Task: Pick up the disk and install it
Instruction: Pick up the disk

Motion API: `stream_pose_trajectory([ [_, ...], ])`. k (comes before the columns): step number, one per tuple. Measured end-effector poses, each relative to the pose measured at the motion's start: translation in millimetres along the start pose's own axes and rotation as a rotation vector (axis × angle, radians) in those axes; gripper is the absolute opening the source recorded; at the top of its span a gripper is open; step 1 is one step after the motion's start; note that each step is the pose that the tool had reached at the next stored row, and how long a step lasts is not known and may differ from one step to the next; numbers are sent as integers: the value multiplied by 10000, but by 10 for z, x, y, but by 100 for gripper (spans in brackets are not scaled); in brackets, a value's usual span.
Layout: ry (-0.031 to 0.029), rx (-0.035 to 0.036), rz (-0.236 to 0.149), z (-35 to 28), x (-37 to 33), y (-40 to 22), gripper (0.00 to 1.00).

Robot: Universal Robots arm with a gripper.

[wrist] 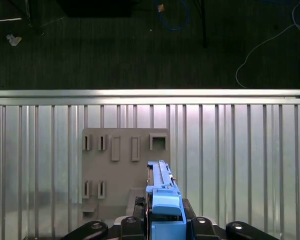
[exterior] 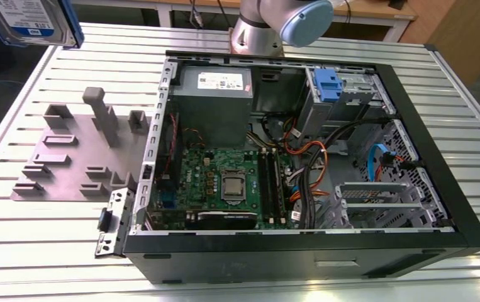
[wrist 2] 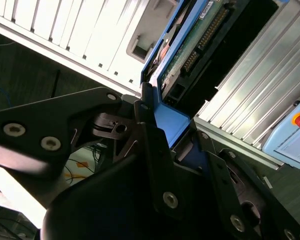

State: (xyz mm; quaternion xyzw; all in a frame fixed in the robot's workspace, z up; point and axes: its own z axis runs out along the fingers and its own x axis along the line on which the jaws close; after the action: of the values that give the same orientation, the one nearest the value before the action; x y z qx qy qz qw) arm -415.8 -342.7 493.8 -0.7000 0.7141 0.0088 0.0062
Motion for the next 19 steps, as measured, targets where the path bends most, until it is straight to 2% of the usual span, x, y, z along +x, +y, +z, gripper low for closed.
stream_pose_trajectory([
  [14,0,0,0,0,0,-45,36],
  [19,0,-1,-1,-1,36,-47,36],
])
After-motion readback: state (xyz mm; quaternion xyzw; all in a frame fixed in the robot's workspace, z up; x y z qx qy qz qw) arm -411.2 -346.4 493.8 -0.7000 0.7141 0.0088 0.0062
